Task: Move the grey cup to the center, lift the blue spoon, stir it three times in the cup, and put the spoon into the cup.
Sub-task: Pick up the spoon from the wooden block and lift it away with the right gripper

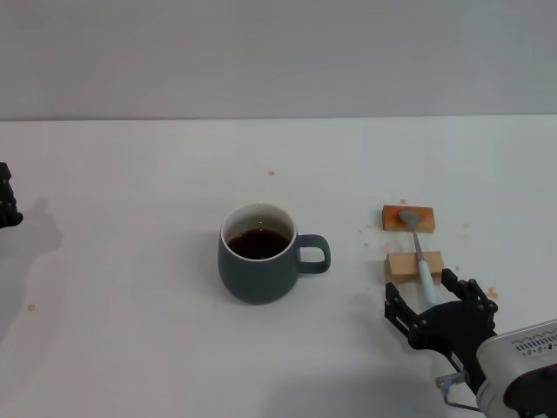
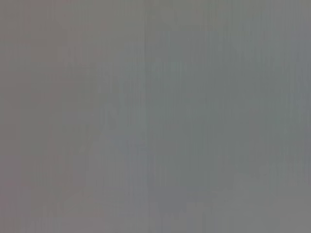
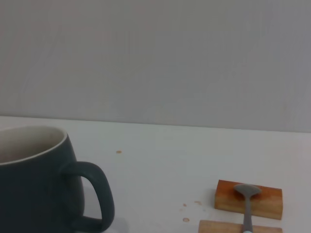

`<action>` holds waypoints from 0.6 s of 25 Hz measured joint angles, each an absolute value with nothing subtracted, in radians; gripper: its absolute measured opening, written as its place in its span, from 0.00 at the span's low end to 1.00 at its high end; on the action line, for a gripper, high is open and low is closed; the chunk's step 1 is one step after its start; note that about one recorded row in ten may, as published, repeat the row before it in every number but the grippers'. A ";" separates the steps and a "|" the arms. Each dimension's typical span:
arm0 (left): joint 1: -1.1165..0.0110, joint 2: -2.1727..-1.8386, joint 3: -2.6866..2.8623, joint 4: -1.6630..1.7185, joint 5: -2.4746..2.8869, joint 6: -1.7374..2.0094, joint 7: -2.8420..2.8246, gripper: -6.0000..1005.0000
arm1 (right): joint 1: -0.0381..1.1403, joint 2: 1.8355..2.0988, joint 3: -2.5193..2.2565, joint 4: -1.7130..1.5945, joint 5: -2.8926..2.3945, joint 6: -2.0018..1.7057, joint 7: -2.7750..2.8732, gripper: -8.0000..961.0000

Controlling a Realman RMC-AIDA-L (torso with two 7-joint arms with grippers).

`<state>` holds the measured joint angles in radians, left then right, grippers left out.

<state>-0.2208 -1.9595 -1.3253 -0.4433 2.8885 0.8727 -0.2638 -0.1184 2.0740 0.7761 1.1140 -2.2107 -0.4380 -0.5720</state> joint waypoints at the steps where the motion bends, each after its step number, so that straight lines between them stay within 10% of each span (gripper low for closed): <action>1: -0.217 -1.959 -1.325 -0.450 2.888 0.870 -0.264 0.00 | -0.119 2.074 0.776 1.113 -2.210 -0.439 -0.572 0.85; 15: -0.208 -1.954 -1.325 -0.468 2.888 0.856 -0.263 0.00 | -0.112 2.074 0.776 1.108 -2.196 -0.437 -0.572 0.85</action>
